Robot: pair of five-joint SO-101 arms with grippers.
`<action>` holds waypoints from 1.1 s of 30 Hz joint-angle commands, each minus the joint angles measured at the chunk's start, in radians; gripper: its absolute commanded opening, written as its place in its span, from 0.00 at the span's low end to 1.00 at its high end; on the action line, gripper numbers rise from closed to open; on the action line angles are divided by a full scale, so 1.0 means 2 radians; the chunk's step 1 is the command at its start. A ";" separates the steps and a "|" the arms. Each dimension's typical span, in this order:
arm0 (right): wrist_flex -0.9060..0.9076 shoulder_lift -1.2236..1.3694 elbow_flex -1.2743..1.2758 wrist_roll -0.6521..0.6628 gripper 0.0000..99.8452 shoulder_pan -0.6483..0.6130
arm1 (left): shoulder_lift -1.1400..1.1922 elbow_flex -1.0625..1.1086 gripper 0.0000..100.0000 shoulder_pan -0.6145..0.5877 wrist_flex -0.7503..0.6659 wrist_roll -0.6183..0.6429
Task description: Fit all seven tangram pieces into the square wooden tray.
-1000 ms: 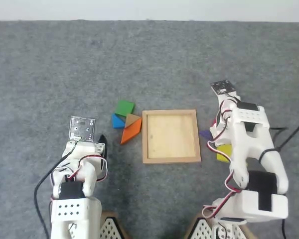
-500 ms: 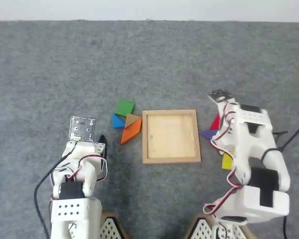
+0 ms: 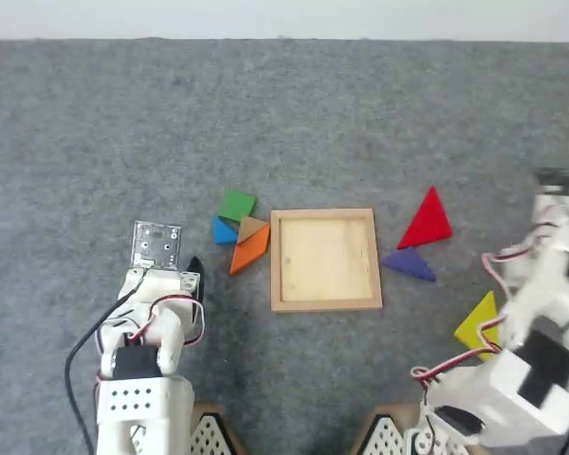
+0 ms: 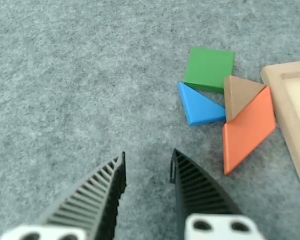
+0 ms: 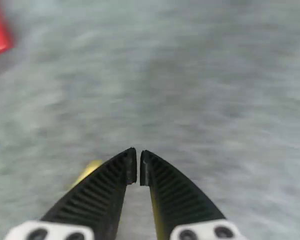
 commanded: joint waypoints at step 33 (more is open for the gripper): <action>0.116 -0.385 0.349 0.142 0.03 -0.040 | -0.010 -0.003 0.15 -0.001 0.003 -0.003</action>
